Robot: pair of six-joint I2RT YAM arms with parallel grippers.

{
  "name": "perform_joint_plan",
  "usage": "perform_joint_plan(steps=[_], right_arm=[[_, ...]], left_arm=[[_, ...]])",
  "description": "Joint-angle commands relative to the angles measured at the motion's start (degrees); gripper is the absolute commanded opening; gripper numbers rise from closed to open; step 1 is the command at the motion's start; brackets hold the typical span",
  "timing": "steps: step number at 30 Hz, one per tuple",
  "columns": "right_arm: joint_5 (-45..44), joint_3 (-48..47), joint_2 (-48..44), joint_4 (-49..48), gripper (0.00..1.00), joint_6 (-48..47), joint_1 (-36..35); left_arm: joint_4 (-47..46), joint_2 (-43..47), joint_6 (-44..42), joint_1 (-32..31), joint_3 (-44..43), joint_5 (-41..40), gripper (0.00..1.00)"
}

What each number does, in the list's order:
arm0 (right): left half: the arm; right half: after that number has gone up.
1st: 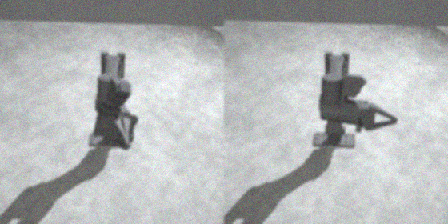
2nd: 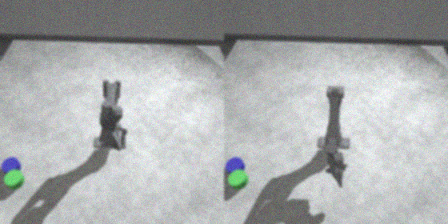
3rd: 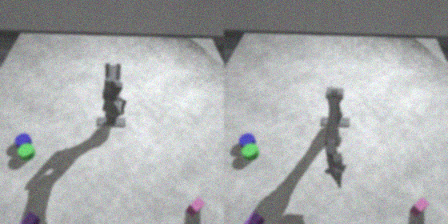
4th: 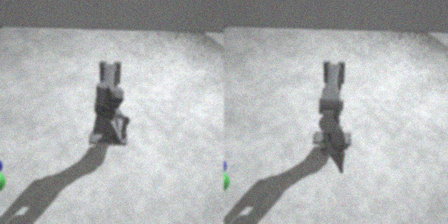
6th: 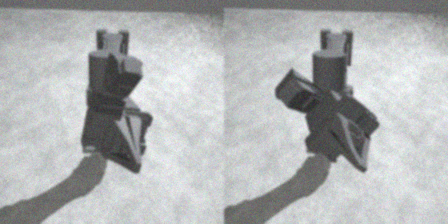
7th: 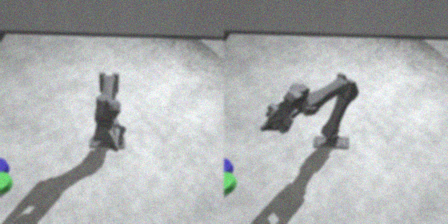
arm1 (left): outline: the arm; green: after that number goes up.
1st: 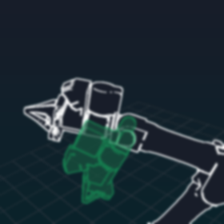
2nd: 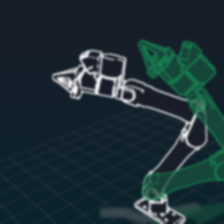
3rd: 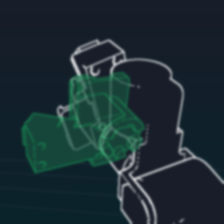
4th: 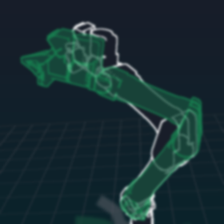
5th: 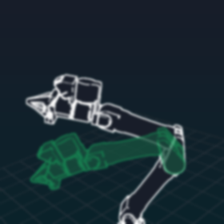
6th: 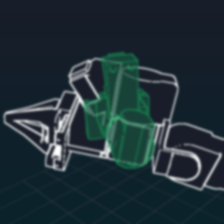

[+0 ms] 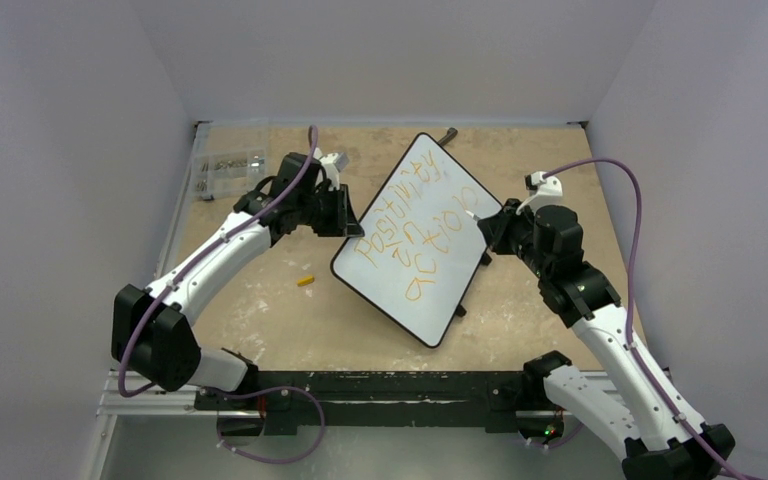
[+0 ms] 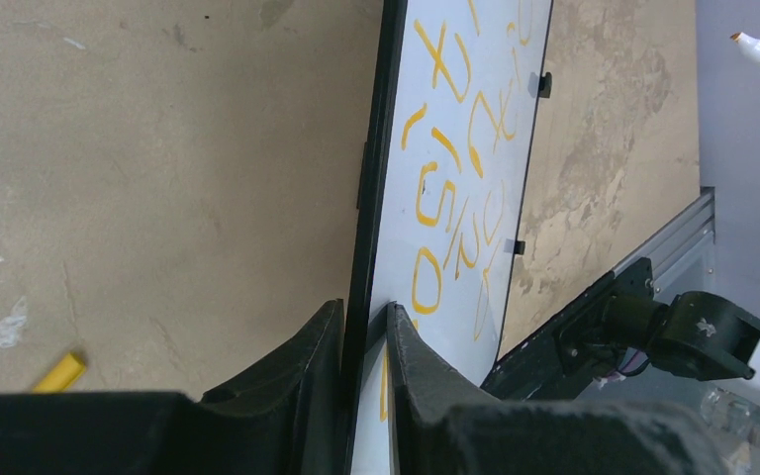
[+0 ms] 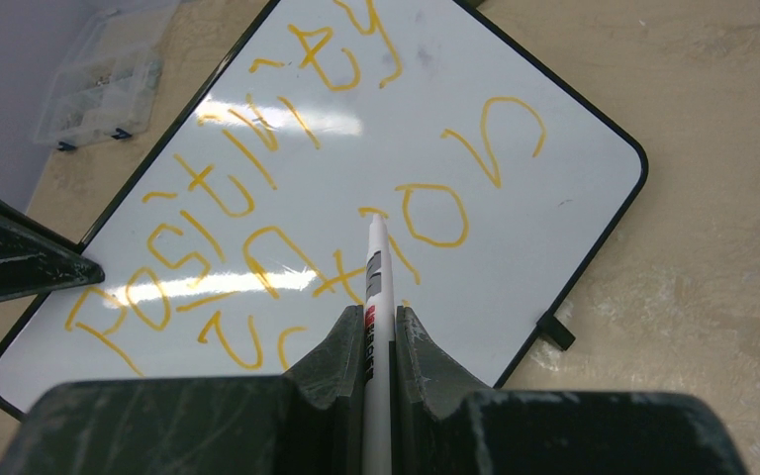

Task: Write a sentence on the whiteboard
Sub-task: Move the whiteboard to the center of the board, then pick up the pen cap from the center of the board.

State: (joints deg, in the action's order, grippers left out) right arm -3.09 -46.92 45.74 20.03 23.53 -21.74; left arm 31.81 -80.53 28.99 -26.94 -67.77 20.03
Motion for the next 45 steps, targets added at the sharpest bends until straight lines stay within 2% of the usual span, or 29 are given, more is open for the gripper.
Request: perform_joint_plan(steps=[1, 5, 8, 10, 15, 21, 25, 29, 36, 42, 45], right_arm=[[-0.73, -1.05, -0.30, -0.20, 0.00, -0.44, -0.15], [-0.86, -1.06, -0.39, 0.06, 0.00, -0.47, -0.20], [-0.87, -1.44, -0.39, 0.51, 0.00, -0.58, -0.23], [-0.99, -1.87, -0.43, 0.96, 0.00, -0.73, -0.22], [-1.15, -2.54, -0.65, 1.49, 0.00, -1.20, -0.20], [-1.65, -3.82, -0.82, 2.70, 0.00, -1.53, -0.20], [-1.65, -4.61, -0.50, 2.76, 0.00, -2.07, -0.17], [-1.13, -5.20, -0.30, 2.73, 0.00, -2.06, -0.18], [-0.95, -6.58, -1.27, 4.12, 0.00, -2.08, -0.22], [-1.26, -7.51, -2.73, 5.90, 0.00, -2.38, -0.22], [-1.44, -8.13, -2.88, 6.63, 0.00, -2.67, -0.24]], left_arm=[[-6.72, -2.28, 3.15, -1.86, 0.10, 1.79, 0.14], [-8.06, -4.54, 3.46, -3.95, -0.89, 2.20, 0.14], [-7.00, -4.90, 1.60, -5.27, -2.15, 1.54, 0.19], [-5.33, -4.10, 0.01, -5.32, -2.36, 0.51, 0.26], [0.74, -0.17, -5.08, -5.15, -2.54, -6.25, 0.53], [11.94, 7.38, -11.56, -5.03, -2.26, -14.52, 0.66], [17.63, 11.95, -14.21, -4.83, -1.48, -21.15, 0.67], [22.04, 14.15, -13.27, -4.55, -0.55, -27.86, 0.67], [22.70, 9.45, -9.67, -4.45, 5.23, -38.06, 0.66], [19.73, 2.31, -8.67, -3.71, 6.39, -39.70, 0.62], [17.13, -0.80, -9.34, -2.21, 6.61, -37.58, 0.61]])
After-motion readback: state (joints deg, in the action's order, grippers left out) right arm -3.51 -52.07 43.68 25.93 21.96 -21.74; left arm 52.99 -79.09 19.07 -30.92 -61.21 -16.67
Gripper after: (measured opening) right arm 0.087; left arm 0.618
